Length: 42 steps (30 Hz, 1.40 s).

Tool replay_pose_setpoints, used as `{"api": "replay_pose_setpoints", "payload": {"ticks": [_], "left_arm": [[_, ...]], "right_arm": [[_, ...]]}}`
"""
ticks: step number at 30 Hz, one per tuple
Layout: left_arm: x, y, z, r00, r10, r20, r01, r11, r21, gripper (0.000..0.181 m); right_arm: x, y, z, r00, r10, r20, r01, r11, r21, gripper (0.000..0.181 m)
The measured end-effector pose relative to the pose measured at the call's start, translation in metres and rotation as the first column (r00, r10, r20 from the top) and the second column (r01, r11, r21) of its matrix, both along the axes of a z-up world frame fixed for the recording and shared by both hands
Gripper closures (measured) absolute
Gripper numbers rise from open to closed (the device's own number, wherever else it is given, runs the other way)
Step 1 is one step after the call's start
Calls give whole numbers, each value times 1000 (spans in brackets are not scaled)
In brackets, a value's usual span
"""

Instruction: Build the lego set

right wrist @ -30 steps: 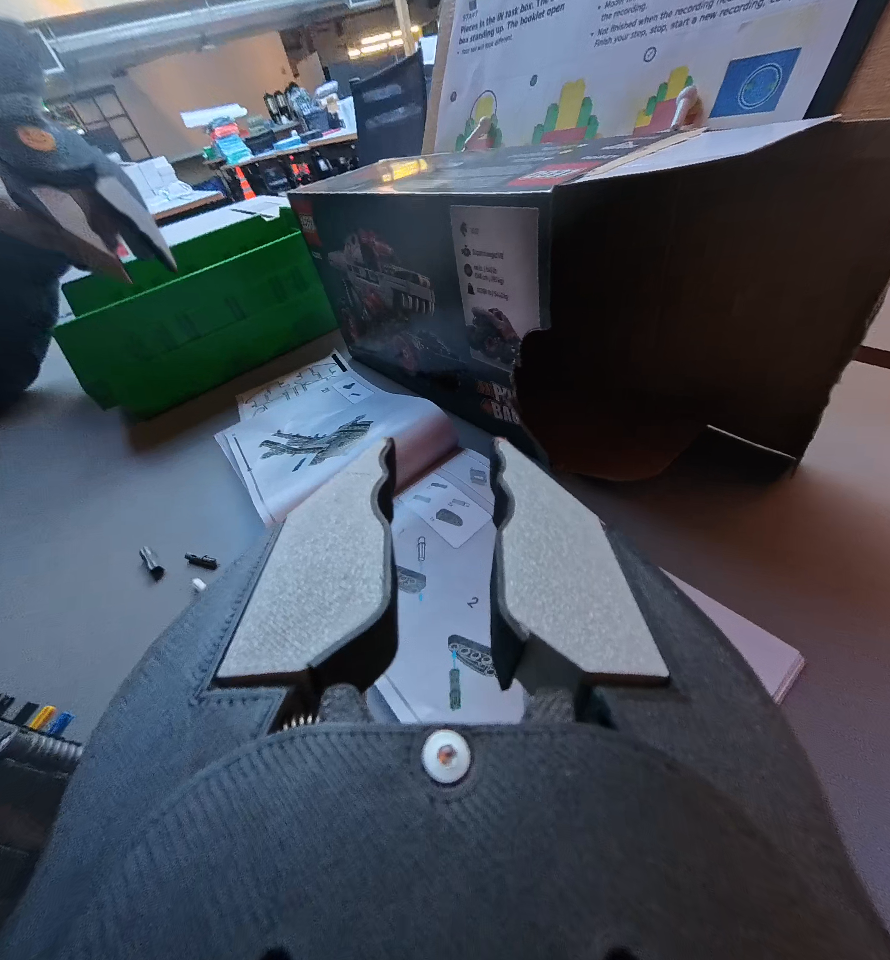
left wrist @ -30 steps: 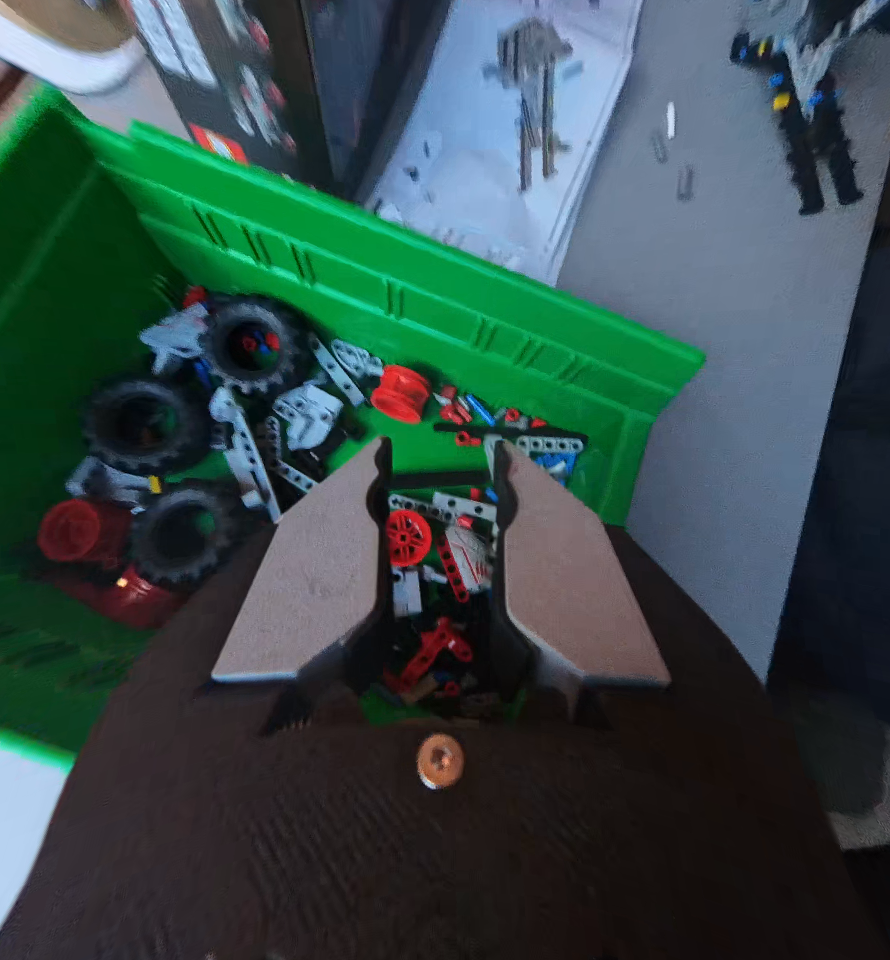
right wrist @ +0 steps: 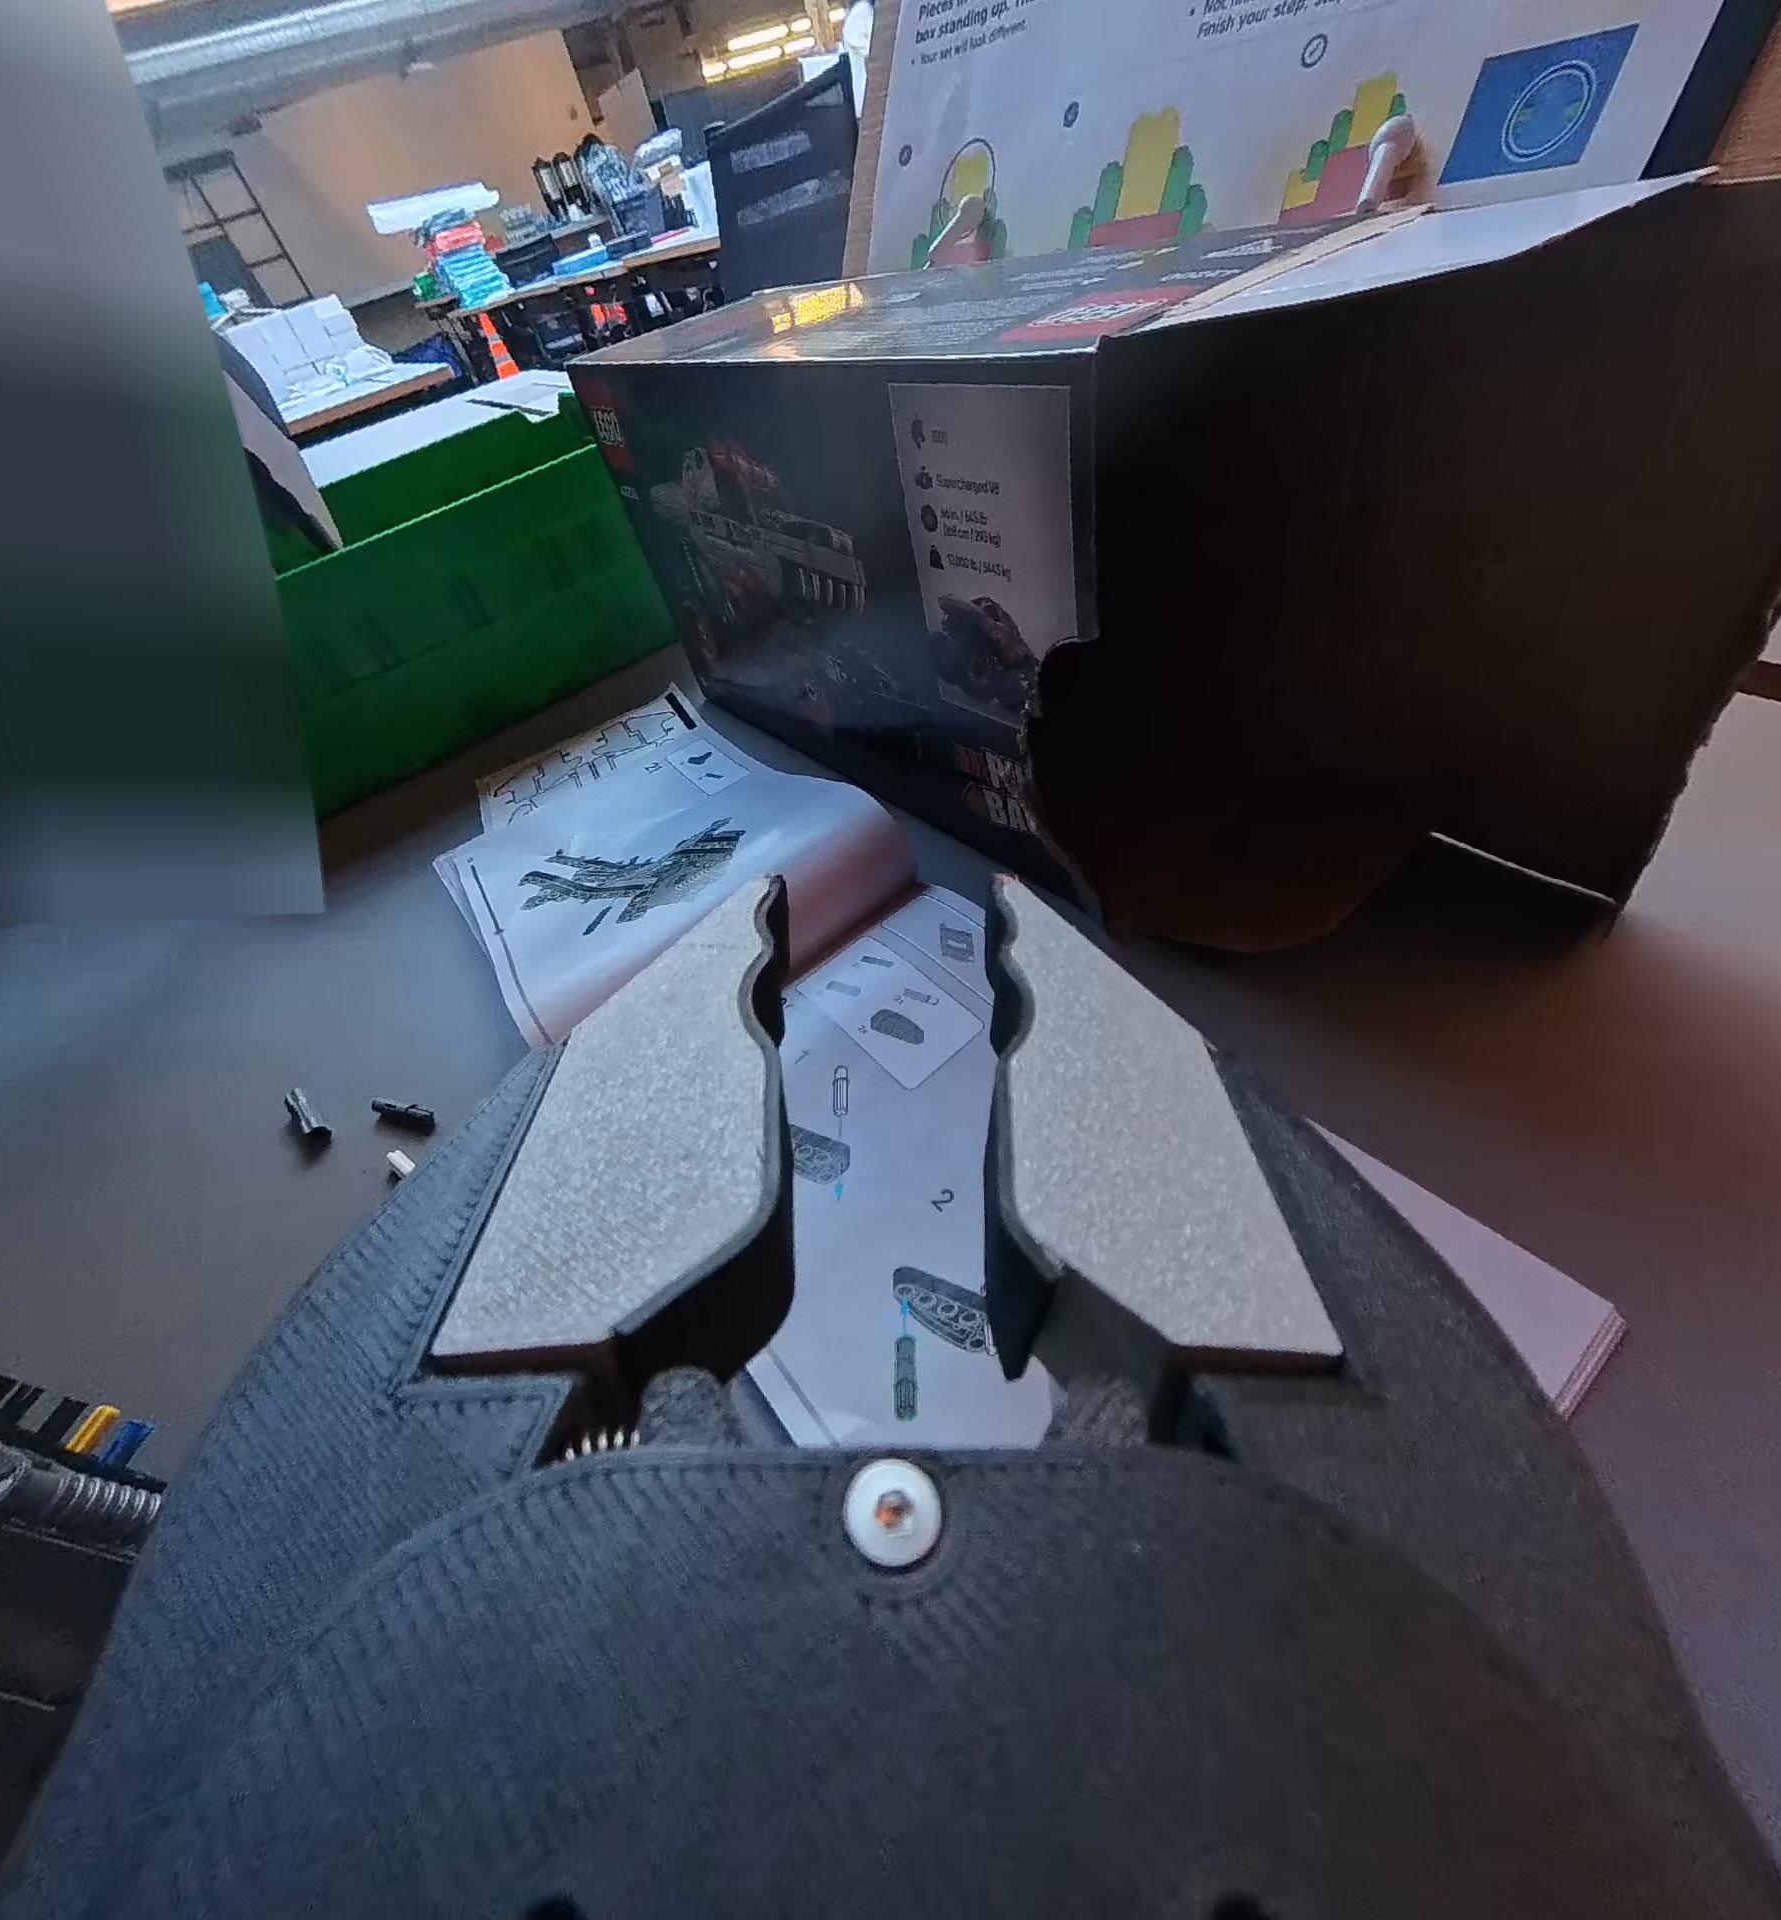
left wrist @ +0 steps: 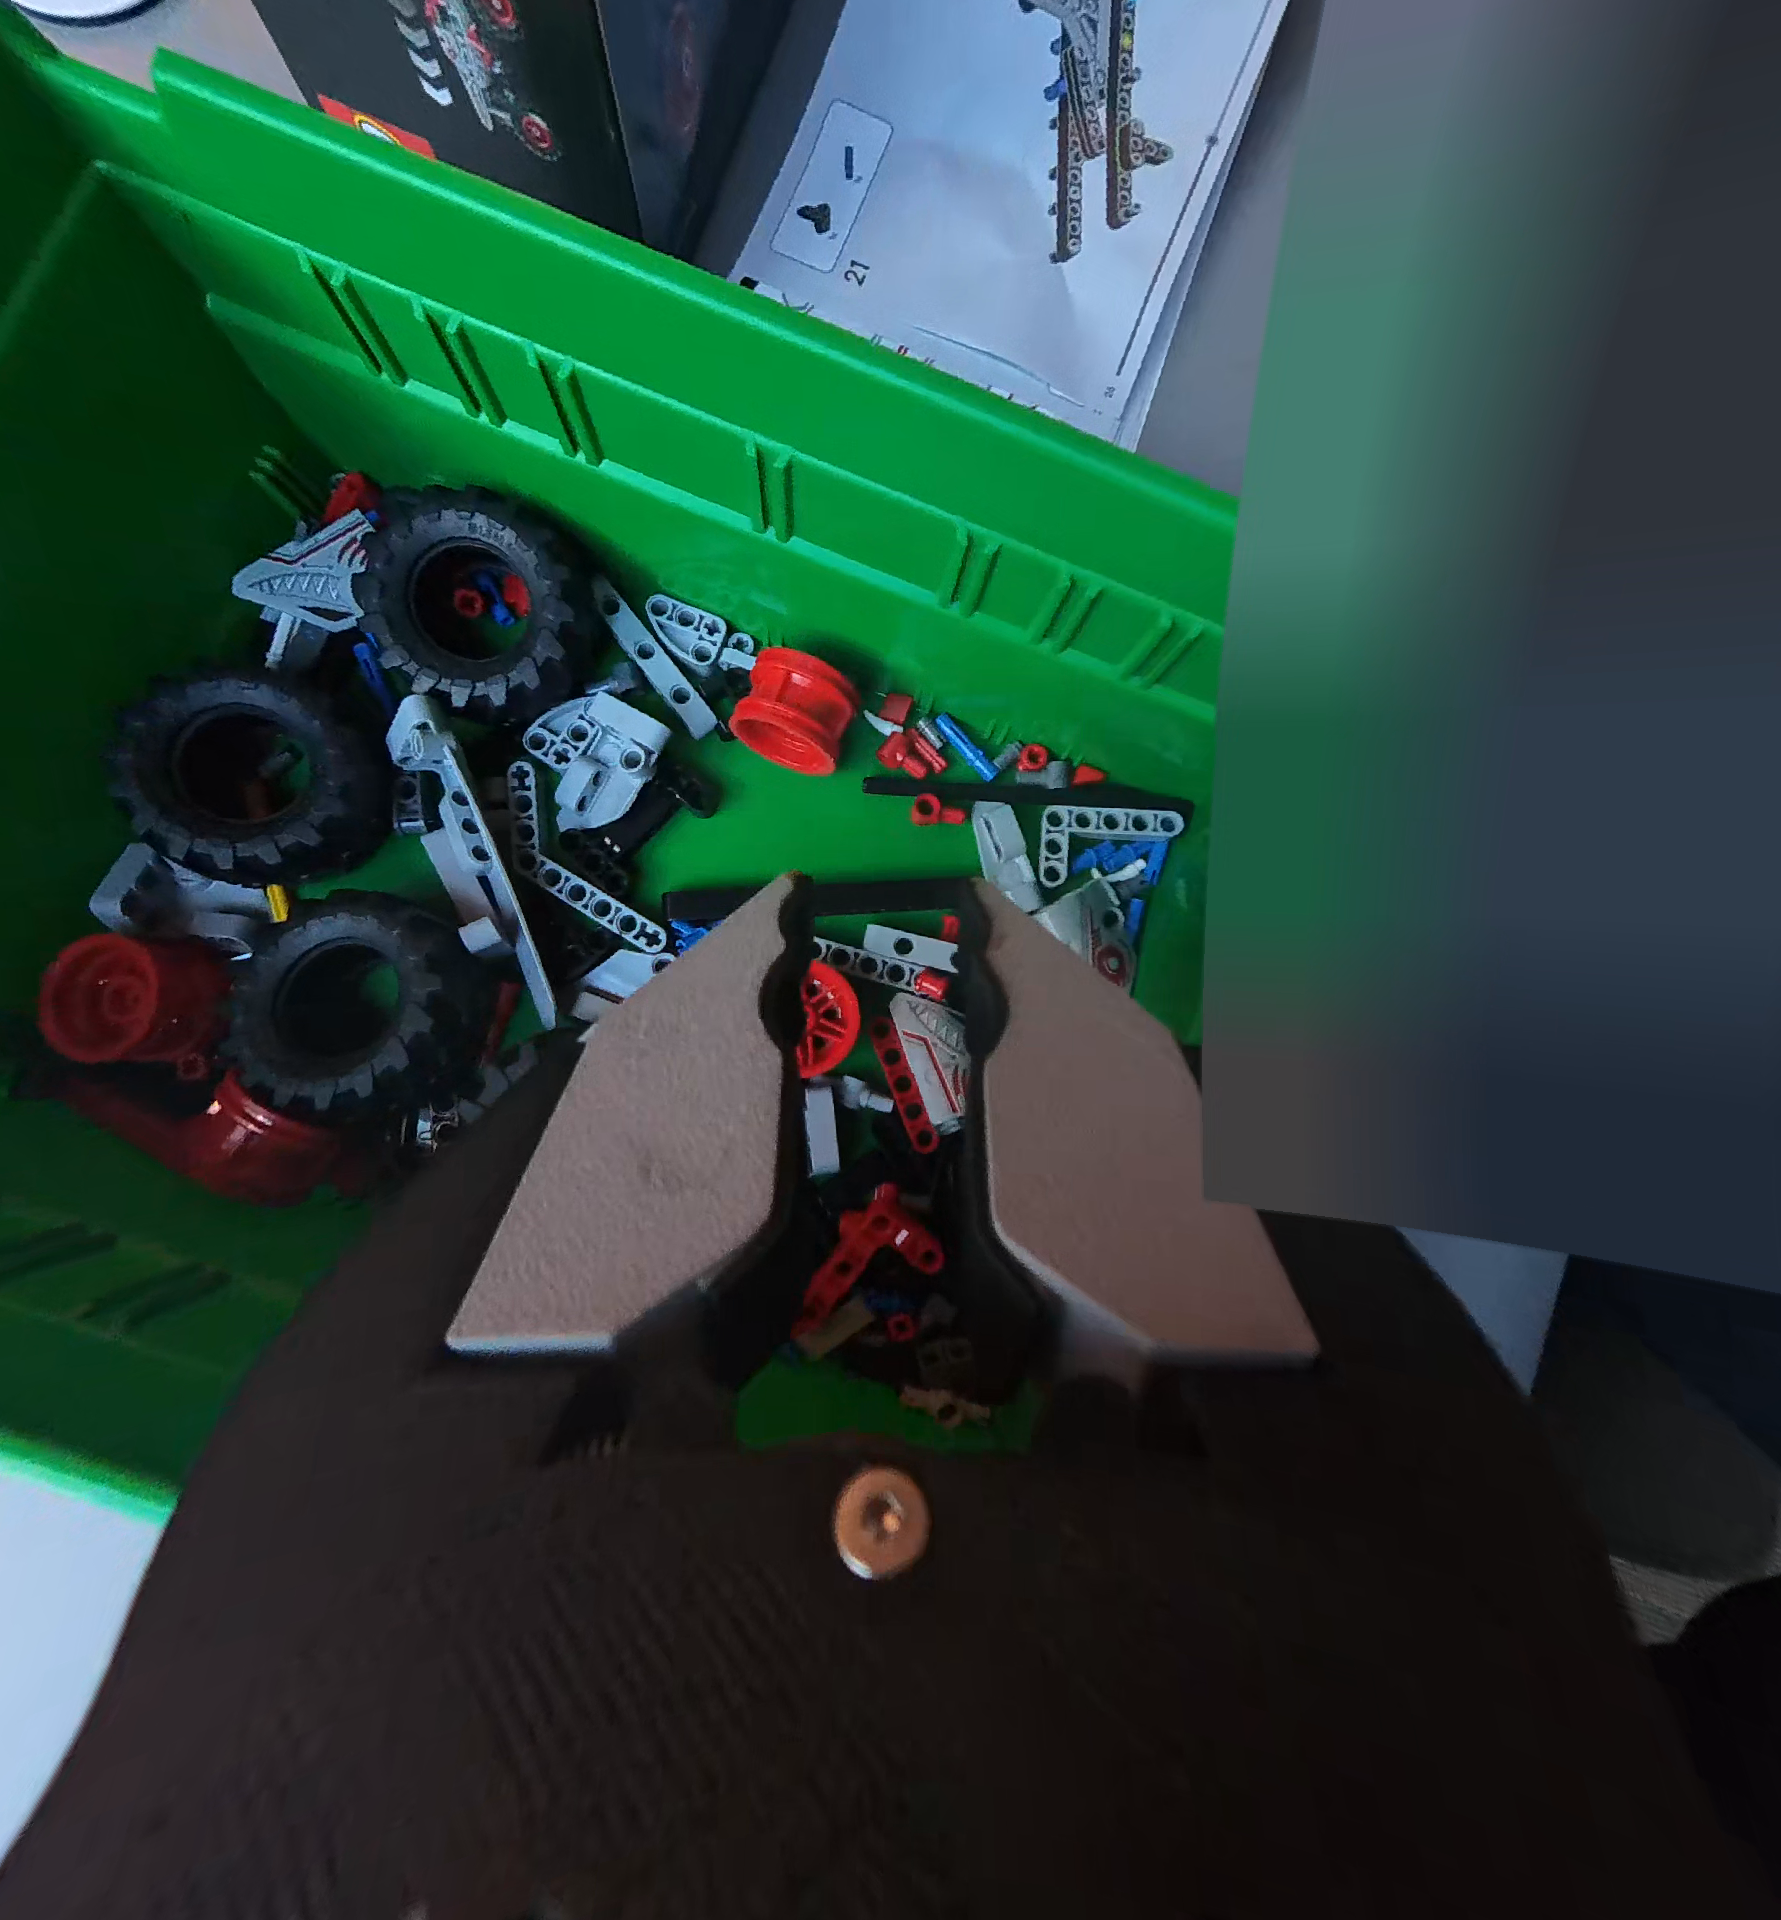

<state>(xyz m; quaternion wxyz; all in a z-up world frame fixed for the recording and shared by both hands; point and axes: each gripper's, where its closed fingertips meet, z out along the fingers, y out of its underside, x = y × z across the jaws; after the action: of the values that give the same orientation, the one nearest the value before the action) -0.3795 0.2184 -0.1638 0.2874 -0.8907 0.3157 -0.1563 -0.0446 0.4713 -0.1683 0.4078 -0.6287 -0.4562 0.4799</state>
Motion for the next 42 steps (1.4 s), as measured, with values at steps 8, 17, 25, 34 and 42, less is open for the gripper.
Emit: {"api": "replay_pose_setpoints", "payload": {"ticks": [8,17,25,34,42], "left_arm": [[0,0,-1,1000,1,5,-1,1000,-11,155],[-3,0,-5,1000,17,-26,-18,1000,-19,155],[-4,0,-5,999,26,-22,-26,999,-23,158],[-3,-1,-10,996,3,-89,-4,1000,-12,160],[13,-3,0,983,28,-179,-14,997,80,181]], "right_arm": [[-1,-1,-1,1000,7,8,-7,1000,5,146],[-1,0,-1,1000,4,7,-4,1000,2,145],[-1,0,-2,1000,4,14,-4,1000,5,146],[-4,0,-3,1000,16,20,-16,1000,2,146],[-4,1,-2,1000,9,16,-9,1000,12,146]]}}
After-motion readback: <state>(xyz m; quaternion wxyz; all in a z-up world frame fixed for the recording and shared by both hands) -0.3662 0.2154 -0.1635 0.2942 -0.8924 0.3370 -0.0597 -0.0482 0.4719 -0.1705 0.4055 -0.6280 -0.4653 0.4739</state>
